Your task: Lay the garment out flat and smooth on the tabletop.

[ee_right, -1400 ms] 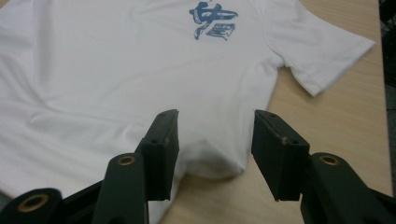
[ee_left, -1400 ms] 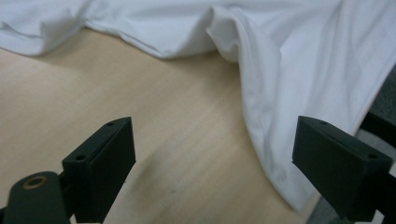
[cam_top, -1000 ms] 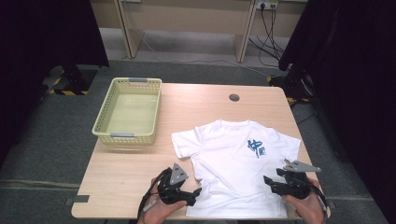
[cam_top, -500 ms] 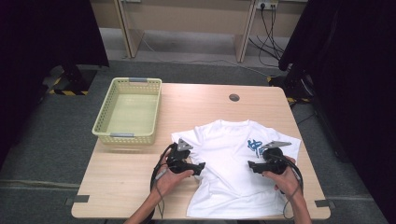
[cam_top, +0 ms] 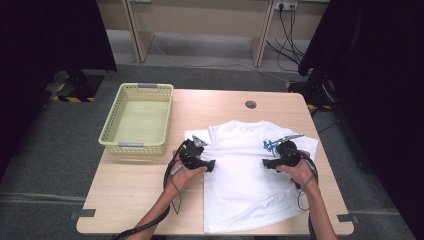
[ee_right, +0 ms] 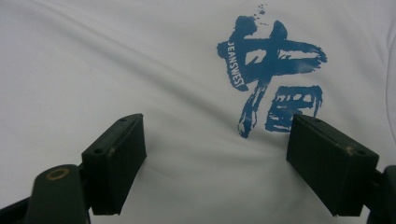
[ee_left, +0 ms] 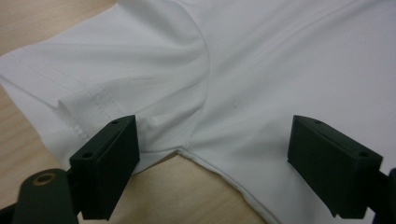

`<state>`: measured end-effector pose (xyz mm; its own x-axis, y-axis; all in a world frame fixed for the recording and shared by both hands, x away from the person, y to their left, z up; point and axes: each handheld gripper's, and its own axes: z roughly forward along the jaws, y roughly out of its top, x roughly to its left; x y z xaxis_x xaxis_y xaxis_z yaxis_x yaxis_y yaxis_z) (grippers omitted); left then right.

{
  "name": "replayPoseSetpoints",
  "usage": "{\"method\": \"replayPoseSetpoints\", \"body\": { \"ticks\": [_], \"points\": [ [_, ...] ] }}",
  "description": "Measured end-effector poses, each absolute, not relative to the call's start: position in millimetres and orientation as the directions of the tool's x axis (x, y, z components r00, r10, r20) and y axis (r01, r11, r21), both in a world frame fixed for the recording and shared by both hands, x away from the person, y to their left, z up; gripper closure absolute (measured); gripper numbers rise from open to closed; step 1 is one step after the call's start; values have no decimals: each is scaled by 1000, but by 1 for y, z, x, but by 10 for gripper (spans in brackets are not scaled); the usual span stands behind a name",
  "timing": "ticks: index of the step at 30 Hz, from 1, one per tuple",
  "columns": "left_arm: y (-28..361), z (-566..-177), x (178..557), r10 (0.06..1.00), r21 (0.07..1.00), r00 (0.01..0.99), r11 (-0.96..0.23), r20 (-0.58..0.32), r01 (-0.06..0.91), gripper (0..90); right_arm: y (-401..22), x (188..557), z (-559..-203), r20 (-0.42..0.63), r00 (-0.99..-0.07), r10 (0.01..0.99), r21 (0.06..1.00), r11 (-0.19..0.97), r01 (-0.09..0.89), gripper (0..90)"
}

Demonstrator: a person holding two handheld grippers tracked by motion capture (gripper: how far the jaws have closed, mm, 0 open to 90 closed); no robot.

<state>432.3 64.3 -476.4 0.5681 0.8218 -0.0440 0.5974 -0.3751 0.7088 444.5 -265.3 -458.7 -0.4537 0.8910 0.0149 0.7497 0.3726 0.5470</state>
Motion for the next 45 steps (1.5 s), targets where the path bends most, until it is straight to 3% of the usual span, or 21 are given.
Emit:
{"method": "replayPoseSetpoints", "body": {
  "ticks": [4,8,12,18,20,26,28,34,39,45],
  "points": [
    [67,-476,436,824,708,563,-366,-55,604,158,-270,448,-453,55,-436,898,558,334,759,245],
    [73,-469,429,829,736,540,-273,-147,620,149,-277,423,-440,-3,-463,886,572,381,726,246],
    [70,-460,385,790,764,605,-330,-98,554,131,-280,386,-434,-85,-501,861,573,453,683,246],
    [70,-466,343,751,751,656,-391,-75,533,119,-292,336,-433,-103,-505,857,594,460,660,245],
    [71,-469,327,738,748,672,-410,-64,522,120,-304,316,-438,-111,-469,876,592,437,677,245],
    [71,-478,318,728,715,686,-482,6,506,119,-327,301,-456,-95,-408,908,573,385,723,246],
    [74,-482,319,735,723,678,-460,-15,515,93,-340,288,-460,-48,-372,927,592,326,737,244],
    [75,-482,317,735,728,677,-458,-13,510,92,-360,251,-458,-56,-336,940,587,303,751,241],
    [75,-481,314,731,726,683,-463,-12,508,106,-363,235,-448,-66,-320,945,611,291,736,244],
    [74,-480,298,709,735,705,-462,-31,496,96,-347,255,-440,-61,-353,934,636,309,707,243]
  ]
}}
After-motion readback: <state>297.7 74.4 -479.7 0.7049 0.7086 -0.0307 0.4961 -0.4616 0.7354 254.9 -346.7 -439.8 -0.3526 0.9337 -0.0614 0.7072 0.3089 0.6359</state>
